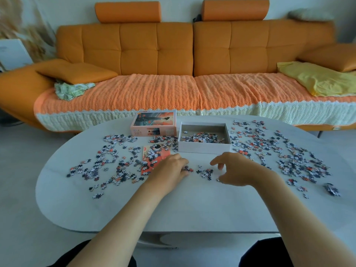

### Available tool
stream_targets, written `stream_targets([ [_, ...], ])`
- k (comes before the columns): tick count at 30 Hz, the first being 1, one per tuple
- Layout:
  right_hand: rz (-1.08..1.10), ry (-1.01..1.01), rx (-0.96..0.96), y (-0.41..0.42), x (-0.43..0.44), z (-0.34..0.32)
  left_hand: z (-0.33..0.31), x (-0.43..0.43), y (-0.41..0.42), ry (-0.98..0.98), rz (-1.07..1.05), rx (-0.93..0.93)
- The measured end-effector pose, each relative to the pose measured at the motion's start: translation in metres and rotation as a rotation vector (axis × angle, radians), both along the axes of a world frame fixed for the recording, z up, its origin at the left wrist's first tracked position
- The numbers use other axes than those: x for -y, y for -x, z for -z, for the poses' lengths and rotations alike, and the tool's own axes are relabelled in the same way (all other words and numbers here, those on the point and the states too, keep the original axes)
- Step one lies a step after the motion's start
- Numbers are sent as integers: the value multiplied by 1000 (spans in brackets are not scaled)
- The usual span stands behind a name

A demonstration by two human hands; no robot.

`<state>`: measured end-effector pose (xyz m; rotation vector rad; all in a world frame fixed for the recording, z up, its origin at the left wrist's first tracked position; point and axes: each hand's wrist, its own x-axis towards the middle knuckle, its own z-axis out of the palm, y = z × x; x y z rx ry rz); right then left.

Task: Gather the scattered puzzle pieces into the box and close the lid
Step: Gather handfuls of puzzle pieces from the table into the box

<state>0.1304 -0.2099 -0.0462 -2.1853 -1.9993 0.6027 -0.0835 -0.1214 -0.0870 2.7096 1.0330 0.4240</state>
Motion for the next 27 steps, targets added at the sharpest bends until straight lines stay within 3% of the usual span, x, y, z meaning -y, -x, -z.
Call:
stream_targets([
  [2, 5, 65, 12, 0, 2, 1, 1, 2, -4, -7, 10, -17],
  [8, 96, -113, -11, 15, -10, 7, 5, 3, -23, 66, 69, 29],
  [14, 54, -108, -83, 16, -18, 7, -4, -5, -22, 155, 58, 109],
  [20, -31, 25, 16, 16, -23, 6, -2, -19, -1, 144, 60, -112],
  [27, 73, -55, -160, 30, -38, 10, -2, -12, -14, 179, 66, 17],
])
